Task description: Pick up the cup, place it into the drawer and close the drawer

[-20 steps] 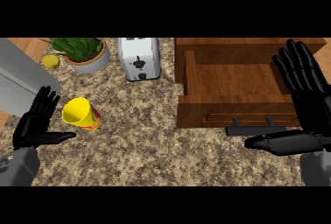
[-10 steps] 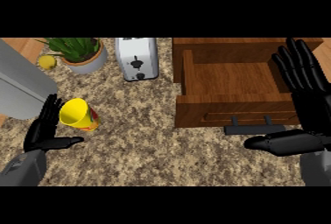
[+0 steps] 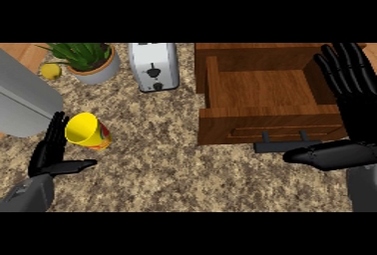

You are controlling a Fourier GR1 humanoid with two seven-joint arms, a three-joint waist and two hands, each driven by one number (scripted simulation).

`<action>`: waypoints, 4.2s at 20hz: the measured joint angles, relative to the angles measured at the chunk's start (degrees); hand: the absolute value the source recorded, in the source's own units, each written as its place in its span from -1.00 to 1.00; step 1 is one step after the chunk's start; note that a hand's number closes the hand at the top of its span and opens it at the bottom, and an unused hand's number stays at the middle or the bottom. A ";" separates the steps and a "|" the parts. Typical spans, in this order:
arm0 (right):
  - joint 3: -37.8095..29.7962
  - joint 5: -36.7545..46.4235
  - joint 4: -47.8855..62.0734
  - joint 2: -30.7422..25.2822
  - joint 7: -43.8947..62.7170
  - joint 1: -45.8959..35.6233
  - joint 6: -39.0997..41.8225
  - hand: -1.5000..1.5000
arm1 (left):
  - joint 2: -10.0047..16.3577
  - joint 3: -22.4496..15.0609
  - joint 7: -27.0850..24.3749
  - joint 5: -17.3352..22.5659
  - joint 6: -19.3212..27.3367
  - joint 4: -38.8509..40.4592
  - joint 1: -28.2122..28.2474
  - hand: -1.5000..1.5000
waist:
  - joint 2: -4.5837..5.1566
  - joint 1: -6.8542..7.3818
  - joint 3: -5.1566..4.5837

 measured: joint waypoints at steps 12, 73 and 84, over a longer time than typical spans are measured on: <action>0.17 0.36 0.04 -0.20 -0.52 0.71 0.63 -1.00 | -1.21 -0.19 -1.97 -0.94 -0.12 1.06 -1.41 -1.00 | 0.18 -0.62 -0.07; -2.54 0.95 3.91 -1.36 -3.34 -0.36 1.41 -1.00 | -22.07 -23.90 34.66 9.53 34.49 -20.34 -44.87 1.00 | -0.20 -1.44 0.38; -0.58 0.52 4.26 -0.72 -3.98 -2.72 2.63 -1.00 | -22.07 -33.79 38.78 13.13 32.33 -7.59 -48.41 1.00 | 1.12 -6.27 0.45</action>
